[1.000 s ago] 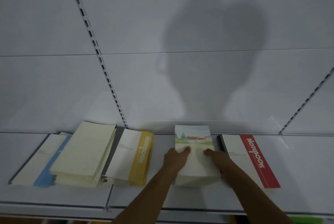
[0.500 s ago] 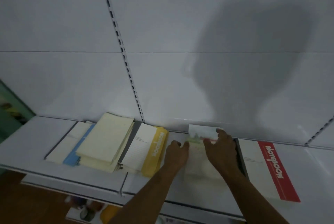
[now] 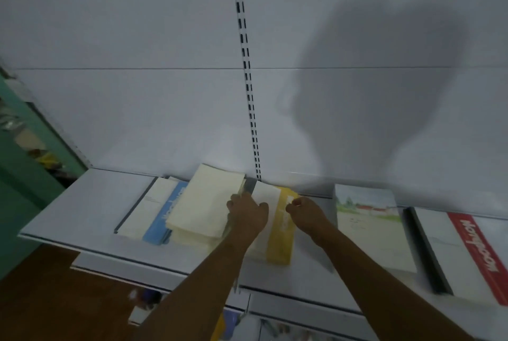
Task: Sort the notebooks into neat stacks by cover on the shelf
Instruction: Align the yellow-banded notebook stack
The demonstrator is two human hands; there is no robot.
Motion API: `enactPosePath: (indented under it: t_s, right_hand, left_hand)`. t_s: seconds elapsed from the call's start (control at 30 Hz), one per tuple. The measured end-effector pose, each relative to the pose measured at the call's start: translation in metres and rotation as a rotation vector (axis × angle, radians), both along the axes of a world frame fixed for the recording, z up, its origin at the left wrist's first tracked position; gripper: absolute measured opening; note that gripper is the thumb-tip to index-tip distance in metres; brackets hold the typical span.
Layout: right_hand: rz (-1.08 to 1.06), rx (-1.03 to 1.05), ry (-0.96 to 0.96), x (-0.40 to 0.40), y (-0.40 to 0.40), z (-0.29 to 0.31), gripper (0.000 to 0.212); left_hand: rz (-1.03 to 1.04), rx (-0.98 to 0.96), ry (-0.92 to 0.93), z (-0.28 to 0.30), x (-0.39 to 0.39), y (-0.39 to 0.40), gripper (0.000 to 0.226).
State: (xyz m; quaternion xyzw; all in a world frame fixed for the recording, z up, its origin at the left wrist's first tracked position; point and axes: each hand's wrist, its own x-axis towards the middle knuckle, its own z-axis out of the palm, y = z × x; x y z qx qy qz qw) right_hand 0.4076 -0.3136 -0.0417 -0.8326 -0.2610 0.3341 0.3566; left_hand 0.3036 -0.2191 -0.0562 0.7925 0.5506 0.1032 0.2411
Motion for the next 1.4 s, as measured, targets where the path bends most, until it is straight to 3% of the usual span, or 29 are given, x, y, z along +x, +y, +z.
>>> enactPosePath:
  t_s: [0.13,0.37,0.43,0.5,0.6,0.73,0.83,1.0,1.27,1.4]
  right_hand:
    - [-0.058,-0.07,-0.041,-0.011,0.017,-0.007,0.052]
    - [-0.176,-0.15,-0.055,-0.029,0.028,-0.025,0.038]
    - [-0.258,-0.1,-0.021,-0.035,0.03,-0.035,0.033]
    - [-0.327,-0.03,0.048,-0.04,0.031,-0.04,0.026]
    - [-0.535,0.106,0.209,-0.041,0.031,-0.039,0.013]
    - [-0.716,0.185,0.479,-0.027,0.028,-0.037,0.042]
    - [-0.708,0.187,0.555,-0.021,0.025,-0.039,0.051]
    - [-0.702,0.233,0.696,-0.012,0.019,-0.048,0.053]
    - [-0.428,0.075,0.584,-0.008,0.021,-0.035,0.03]
    - [-0.336,0.128,0.53,-0.016,0.017,-0.038,0.025]
  left_hand:
    - [-0.1,-0.042,-0.024,-0.006,-0.003,0.018,0.049]
    - [-0.282,-0.065,0.149,-0.018,0.0,0.03,0.057]
    - [-0.328,-0.04,0.183,-0.016,0.0,0.029,0.051]
    - [-0.389,-0.003,0.221,-0.018,-0.001,0.026,0.042]
    - [-0.376,-0.011,0.26,-0.025,0.003,0.017,0.051]
    - [-0.3,-0.088,0.278,-0.026,0.009,-0.001,0.069]
    - [-0.236,-0.084,0.331,-0.028,0.013,-0.012,0.079]
    - [-0.216,-0.132,0.259,-0.031,0.01,-0.013,0.077]
    - [-0.212,-0.148,0.141,-0.035,0.001,-0.008,0.068]
    - [-0.178,-0.155,0.062,-0.036,-0.005,-0.009,0.067]
